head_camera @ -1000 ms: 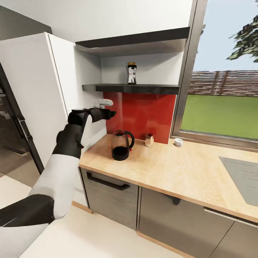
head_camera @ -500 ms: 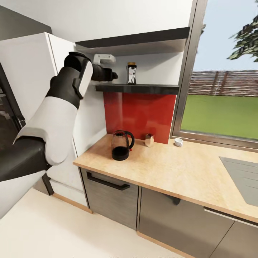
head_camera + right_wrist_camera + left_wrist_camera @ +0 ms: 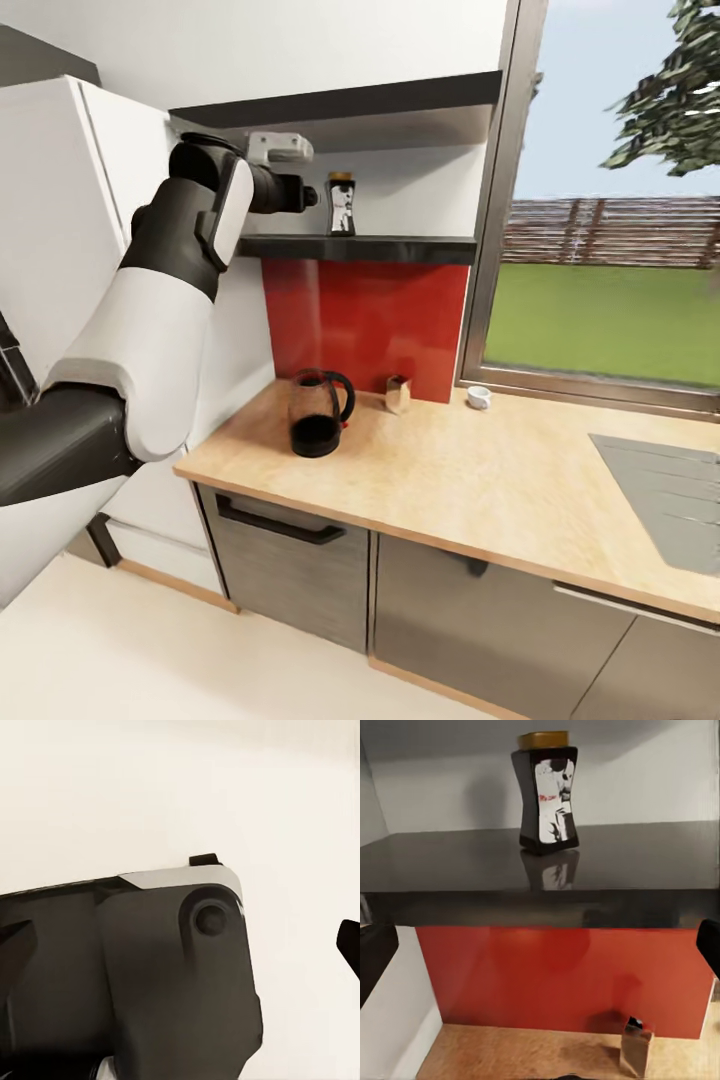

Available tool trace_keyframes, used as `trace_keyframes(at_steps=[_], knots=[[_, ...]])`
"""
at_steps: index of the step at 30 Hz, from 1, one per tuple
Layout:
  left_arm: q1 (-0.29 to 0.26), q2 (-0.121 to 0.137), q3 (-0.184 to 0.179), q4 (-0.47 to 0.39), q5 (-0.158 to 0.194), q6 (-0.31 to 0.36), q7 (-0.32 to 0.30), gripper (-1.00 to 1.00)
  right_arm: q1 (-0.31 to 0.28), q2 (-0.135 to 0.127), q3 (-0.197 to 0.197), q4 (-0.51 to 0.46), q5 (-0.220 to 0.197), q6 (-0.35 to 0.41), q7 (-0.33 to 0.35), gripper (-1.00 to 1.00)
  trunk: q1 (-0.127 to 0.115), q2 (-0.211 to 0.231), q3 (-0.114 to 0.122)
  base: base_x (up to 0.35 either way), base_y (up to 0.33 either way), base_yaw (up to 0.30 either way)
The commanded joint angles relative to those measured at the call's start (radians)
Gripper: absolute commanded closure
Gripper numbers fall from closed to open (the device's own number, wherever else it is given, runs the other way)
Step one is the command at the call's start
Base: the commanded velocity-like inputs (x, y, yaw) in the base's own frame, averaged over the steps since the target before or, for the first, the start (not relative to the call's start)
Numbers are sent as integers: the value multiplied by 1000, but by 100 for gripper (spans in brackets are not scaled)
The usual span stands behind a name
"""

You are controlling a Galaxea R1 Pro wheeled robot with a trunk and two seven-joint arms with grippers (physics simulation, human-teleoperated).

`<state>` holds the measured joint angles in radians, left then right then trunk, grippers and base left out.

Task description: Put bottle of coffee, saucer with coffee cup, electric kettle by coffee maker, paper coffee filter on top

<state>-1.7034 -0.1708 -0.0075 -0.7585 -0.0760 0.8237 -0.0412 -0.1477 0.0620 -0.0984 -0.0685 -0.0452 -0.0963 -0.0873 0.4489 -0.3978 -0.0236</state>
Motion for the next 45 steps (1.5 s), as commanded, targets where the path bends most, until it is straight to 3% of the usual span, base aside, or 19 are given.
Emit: trace_keyframes(at_steps=[1, 12, 16, 22, 24, 25, 26, 32, 36, 41, 45], knots=[[-1, 1, -1, -1, -7, 2, -2, -100, -1, 1, -6, 1, -4, -5, 0, -100, 1, -2, -2, 285, 0, -266], [-2, 5, -1, -2, -13, -36, 9, -100, -1, 1, -6, 4, -4, -5, -1, -100, 1, -2, -2, 265, 0, -242], [-9, 8, -7, 10, -15, -37, 83, -100, -1, 1, -6, 7, -4, -5, -2, -100, 1, -2, -2, 26, 0, -35], [-22, 20, -3, 23, -15, -34, 105, -100, -1, 1, -6, 8, -4, -5, -2, -100, 1, -2, -2, 2, 0, -3], [-49, 58, -2, 71, -15, -30, 109, -100, -1, 2, -5, 10, -4, -5, -2, -100, 1, -2, -2, 0, 0, 0], [-54, 62, -2, 81, -15, -30, 109, -100, -1, 3, -5, 10, -4, -5, -2, -100, 1, -2, -2, 0, 0, 0], [-89, 72, -1, 152, -15, -31, 110, -100, -1, 3, -4, 10, -4, -5, -2, -100, 1, -2, -2, 0, 0, 0], [-191, 81, 0, 338, -12, -50, 143, -100, -1, 4, -4, 11, -3, -5, -2, -100, 1, -2, -2, 0, 0, 0], [-188, 75, 0, 338, -8, -102, 173, -100, -1, 4, -4, 12, -2, -5, -2, -100, 1, -2, -2, 0, 0, 0], [-178, 65, -1, 306, -7, -129, 178, -100, -1, 4, -4, 12, -2, -5, -2, -100, 1, -2, -2, 0, 0, 0], [-175, 57, -2, 272, -7, -191, 179, -100, -1, 4, -4, 12, -2, -5, -2, -100, 1, -2, -2, 0, 0, 0]])
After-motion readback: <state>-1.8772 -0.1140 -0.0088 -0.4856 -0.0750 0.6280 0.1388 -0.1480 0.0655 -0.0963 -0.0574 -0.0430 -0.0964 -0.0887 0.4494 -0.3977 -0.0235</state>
